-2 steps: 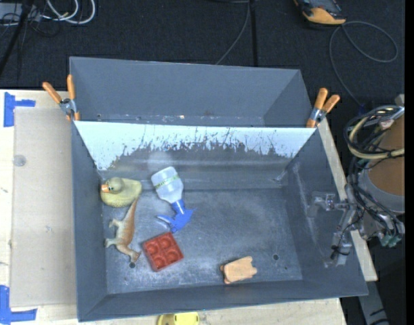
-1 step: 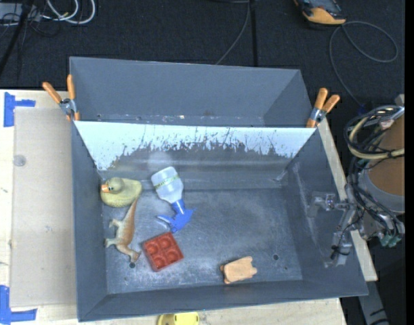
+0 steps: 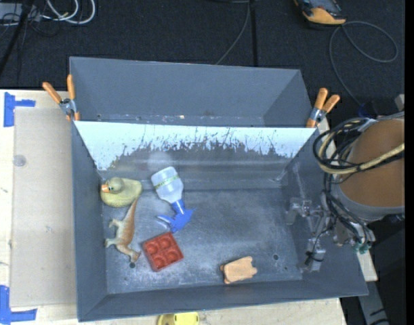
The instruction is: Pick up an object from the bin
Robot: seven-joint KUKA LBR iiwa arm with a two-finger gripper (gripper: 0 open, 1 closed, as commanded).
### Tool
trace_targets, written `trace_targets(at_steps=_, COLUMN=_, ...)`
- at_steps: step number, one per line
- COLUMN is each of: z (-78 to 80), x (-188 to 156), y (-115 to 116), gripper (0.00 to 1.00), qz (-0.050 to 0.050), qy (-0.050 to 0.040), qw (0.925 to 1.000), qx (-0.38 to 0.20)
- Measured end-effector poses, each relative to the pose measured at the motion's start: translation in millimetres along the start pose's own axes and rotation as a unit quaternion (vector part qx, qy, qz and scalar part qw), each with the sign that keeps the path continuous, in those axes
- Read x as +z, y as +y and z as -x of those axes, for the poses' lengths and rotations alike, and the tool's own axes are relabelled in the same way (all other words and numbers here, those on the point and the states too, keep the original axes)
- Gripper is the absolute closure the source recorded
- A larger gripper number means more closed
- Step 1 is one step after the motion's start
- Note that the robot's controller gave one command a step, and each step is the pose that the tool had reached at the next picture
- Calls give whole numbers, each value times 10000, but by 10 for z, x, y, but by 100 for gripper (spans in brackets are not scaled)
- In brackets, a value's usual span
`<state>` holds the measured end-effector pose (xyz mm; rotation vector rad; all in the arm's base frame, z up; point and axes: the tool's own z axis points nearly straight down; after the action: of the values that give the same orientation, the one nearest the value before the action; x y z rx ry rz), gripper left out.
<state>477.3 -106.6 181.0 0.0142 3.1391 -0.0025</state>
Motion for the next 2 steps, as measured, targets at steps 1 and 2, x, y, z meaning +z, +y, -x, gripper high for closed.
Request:
trace_targets(at_steps=1, z=101, x=640, y=187, gripper=0, qz=19, qy=3, qw=9972, qx=-742)
trace_targets(at_steps=2, z=138, x=1023, y=449, gripper=0, qz=5, qy=18, qw=9831, qx=-1831)
